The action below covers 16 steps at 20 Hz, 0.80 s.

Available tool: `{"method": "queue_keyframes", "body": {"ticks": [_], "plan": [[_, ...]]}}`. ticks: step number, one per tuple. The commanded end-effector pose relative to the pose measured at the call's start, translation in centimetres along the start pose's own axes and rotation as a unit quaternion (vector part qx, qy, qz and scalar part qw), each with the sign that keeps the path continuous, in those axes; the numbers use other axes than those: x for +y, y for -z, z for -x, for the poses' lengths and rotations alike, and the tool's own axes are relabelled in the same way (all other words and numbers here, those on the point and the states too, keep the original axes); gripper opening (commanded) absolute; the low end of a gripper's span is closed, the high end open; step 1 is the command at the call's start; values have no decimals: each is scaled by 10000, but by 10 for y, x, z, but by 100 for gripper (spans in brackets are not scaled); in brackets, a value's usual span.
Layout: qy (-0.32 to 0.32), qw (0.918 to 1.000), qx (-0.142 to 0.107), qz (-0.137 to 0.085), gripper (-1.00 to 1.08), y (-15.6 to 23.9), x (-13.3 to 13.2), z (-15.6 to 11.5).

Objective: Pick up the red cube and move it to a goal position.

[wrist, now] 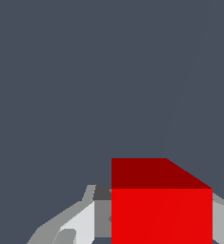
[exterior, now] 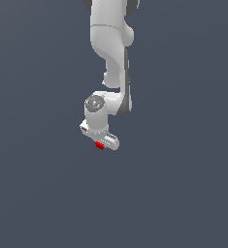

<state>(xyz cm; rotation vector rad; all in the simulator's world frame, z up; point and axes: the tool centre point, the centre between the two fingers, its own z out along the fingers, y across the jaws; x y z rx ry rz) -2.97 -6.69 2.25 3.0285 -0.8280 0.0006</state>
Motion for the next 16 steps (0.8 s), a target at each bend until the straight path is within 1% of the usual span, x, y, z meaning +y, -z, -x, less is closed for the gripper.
{"method": "queue_keyframes", "body": {"ticks": [1, 9, 16], "plan": [[1, 10000, 0, -3, -100, 1, -3, -14], [1, 10000, -1, -5, -100, 2, -15, -61], [1, 10000, -3, -7, -100, 3, -22, -88]]}}
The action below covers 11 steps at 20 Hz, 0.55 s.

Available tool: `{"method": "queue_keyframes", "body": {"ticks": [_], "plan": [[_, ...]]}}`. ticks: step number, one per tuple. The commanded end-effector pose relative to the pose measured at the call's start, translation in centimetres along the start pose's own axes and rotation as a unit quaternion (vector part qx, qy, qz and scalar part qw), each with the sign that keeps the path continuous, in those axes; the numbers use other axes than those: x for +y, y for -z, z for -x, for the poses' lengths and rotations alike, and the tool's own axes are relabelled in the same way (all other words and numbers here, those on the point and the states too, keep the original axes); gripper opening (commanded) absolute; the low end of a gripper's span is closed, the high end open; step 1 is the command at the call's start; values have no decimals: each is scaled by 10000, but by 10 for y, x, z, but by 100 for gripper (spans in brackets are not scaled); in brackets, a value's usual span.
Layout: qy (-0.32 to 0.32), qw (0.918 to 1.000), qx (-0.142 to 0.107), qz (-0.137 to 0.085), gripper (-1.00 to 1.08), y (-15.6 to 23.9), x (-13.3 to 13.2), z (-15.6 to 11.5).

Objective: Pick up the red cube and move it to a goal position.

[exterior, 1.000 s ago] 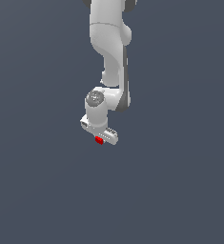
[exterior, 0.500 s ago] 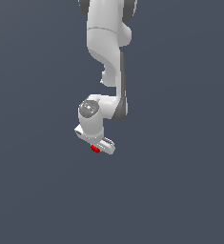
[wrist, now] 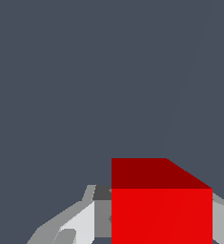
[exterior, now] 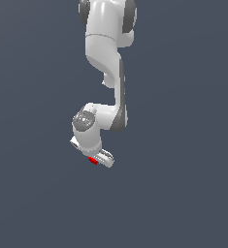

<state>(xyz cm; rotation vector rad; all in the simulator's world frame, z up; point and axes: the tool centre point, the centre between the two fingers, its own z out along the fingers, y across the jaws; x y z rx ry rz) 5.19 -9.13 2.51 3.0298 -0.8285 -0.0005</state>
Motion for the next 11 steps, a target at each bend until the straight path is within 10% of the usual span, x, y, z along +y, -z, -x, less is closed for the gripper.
{"method": "queue_keyframes", "body": {"ticks": [1, 11], "plan": [[1, 10000, 2, -2, -100, 1, -2, -8], [1, 10000, 2, -2, -100, 1, -6, -20]]}}
